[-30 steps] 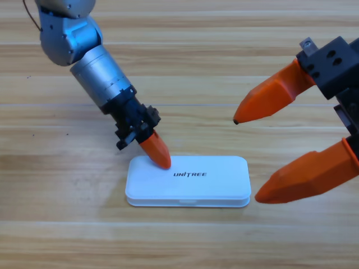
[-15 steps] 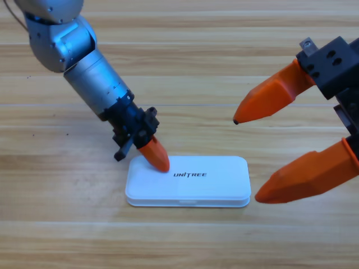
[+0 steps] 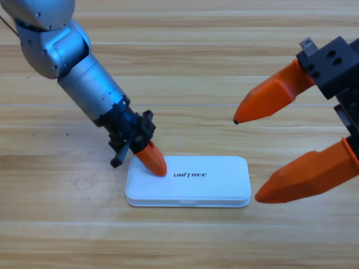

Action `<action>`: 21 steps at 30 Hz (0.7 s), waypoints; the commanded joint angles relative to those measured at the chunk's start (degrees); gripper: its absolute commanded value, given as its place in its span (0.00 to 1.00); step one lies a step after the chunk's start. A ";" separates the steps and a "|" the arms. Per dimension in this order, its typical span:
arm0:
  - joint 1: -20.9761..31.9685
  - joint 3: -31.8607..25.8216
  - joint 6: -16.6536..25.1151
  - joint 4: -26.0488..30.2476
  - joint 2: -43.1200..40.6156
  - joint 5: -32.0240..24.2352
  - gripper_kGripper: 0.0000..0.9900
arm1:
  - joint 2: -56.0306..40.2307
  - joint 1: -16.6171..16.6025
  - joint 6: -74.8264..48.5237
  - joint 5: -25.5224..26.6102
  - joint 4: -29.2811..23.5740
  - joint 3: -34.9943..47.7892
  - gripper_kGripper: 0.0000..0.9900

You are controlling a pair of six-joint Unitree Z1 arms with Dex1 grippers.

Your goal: Clean up eraser and pencils

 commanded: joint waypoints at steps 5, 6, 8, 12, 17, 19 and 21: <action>-1.51 -1.08 -2.63 6.34 -7.92 2.85 0.46 | 3.20 -0.70 0.06 0.40 -1.17 1.05 0.96; -1.51 -1.17 -2.71 7.04 -9.94 3.20 0.72 | 3.20 -0.70 0.06 0.40 -1.08 1.05 0.96; -1.51 -0.73 -3.07 7.66 -14.42 3.29 0.90 | 3.20 -0.70 0.06 0.40 -1.08 1.05 0.96; -1.60 0.50 -7.02 7.57 -23.12 3.64 1.00 | 3.20 -0.70 0.06 0.40 -1.08 1.05 0.96; -7.84 1.38 -15.46 7.39 -31.91 6.36 1.00 | 3.29 -0.70 0.06 0.40 -1.08 1.05 0.96; -10.83 2.17 -18.45 7.39 -34.64 7.68 1.00 | 3.29 -0.70 0.06 0.40 -1.08 1.14 0.96; -13.29 2.43 -20.73 7.39 -36.75 8.65 1.00 | 3.37 -0.70 0.06 0.40 -1.08 1.14 0.96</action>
